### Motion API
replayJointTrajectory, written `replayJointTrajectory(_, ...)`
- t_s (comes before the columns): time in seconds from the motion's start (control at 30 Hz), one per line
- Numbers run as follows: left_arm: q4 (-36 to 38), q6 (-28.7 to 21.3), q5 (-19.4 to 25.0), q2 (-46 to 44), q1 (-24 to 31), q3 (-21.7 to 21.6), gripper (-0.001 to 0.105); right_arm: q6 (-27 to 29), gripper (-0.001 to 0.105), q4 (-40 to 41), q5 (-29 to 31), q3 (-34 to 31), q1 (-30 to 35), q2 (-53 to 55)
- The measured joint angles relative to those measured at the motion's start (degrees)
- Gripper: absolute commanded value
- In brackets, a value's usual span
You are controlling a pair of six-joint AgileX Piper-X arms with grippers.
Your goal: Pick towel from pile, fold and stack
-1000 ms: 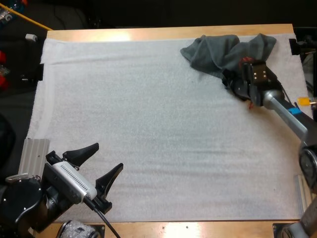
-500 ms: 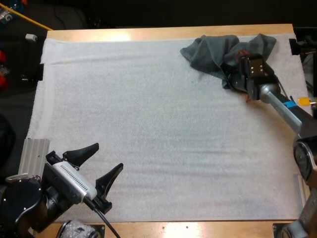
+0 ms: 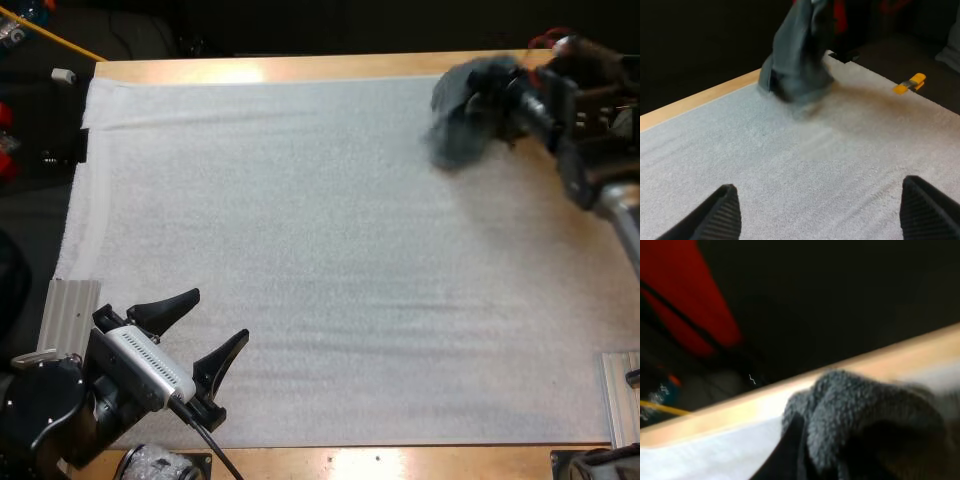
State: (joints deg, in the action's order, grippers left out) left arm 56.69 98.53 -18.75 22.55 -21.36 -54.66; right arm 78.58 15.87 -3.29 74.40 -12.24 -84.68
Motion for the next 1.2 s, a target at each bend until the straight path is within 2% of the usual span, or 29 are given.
replayJointTrajectory(0.23, 0.0, 0.0, 0.0, 0.0, 0.0, 0.0, 0.064, 0.22, 0.0, 1.72, -2.47, 0.09, 0.0, 12.58)
replayJointTrajectory(0.4, 0.0, 0.0, 0.0, 0.0, 0.0, 0.0, 0.064, 0.22, 0.0, 10.02, -3.65, 0.25, 0.0, 19.01)
replayJointTrajectory(0.77, 0.0, 0.0, 0.0, 0.0, 0.0, 0.0, 0.064, -0.12, 0.0, 26.36, -13.31, 0.25, -1.09, 26.03)
replayJointTrajectory(0.9, 0.11, 0.0, 0.0, 0.0, 0.0, 0.0, 0.064, -0.13, 0.0, 29.41, -14.01, 0.25, -6.31, 26.4)
replayJointTrajectory(1.07, 2.43, -0.13, 0.0, 0.0, 0.0, 0.0, 0.064, -0.49, 0.0, 30.22, -14.06, 0.25, -16.56, 26.4)
replayJointTrajectory(1.2, 5.87, -0.21, 0.0, 0.0, 0.0, 0.0, 0.064, -4.73, 0.0, 30.22, -12.52, 0.25, -25.09, 26.4)
